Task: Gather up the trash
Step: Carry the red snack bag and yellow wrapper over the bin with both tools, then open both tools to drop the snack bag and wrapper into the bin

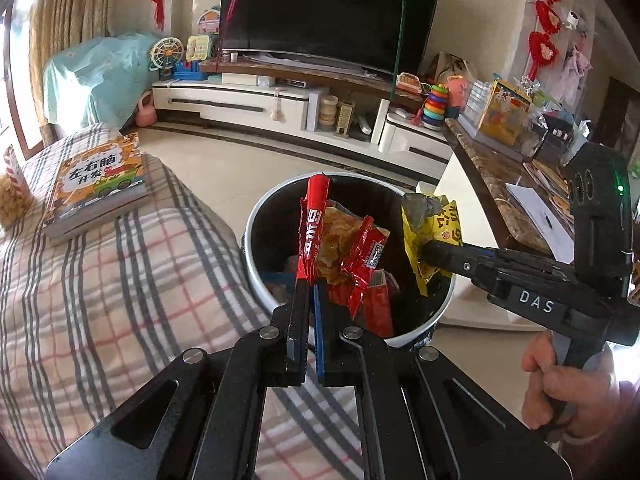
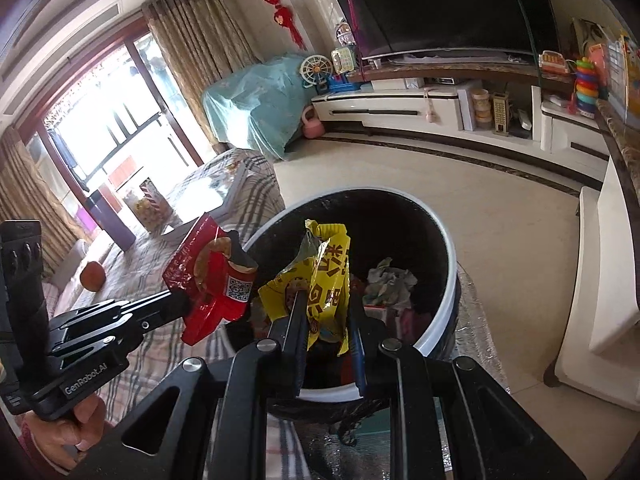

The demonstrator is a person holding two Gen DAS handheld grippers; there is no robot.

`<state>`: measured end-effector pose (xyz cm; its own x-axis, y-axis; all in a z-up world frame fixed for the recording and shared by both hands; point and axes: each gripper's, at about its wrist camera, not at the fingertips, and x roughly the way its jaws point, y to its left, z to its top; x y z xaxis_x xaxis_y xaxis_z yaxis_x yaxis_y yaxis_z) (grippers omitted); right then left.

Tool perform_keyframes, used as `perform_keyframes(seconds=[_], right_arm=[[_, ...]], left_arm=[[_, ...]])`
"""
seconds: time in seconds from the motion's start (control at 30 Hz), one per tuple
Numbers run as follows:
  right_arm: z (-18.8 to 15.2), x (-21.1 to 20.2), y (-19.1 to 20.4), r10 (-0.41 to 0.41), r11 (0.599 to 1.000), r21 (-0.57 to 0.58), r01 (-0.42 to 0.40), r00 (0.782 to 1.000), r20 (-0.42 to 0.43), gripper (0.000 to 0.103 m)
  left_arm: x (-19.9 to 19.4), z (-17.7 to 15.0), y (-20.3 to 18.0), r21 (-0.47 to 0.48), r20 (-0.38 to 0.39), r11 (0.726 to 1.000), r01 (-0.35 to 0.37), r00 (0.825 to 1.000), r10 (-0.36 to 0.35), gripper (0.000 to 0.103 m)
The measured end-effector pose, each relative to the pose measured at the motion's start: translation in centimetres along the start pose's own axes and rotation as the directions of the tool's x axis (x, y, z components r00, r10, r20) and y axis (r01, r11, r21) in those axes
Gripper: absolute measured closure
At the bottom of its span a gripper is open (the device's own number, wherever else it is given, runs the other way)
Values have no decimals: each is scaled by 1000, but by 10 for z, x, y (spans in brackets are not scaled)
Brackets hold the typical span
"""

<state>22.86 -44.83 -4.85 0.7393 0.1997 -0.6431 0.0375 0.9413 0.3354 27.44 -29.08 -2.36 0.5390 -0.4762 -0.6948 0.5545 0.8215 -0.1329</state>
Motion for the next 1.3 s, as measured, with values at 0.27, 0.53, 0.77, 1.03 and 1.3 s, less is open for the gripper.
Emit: perform_keyframes(seconds=[0.27, 0.53, 0.77, 1.03, 1.3], right_arm=[[10, 8, -8, -22, 1000, -4, 22, 1000, -19, 85], [14, 13, -11, -31, 1000, -5, 31, 999, -28, 85], [19, 21, -11, -40, 999, -13, 39, 998, -49, 85], [21, 27, -10, -58, 998, -30, 56, 996, -72, 85], [24, 29, -9, -68, 998, -22, 67, 995, -73, 73]], left_arm=[[11, 9, -7, 14, -8, 1000, -7, 1000, 7, 101], [20, 17, -7, 8, -18, 1000, -11, 1000, 11, 101], [27, 20, -5, 6, -29, 1000, -10, 1000, 10, 101], [33, 22, -2, 5, -51, 1000, -3, 999, 3, 101], [40, 27, -1, -4, -74, 1000, -7, 997, 7, 94]])
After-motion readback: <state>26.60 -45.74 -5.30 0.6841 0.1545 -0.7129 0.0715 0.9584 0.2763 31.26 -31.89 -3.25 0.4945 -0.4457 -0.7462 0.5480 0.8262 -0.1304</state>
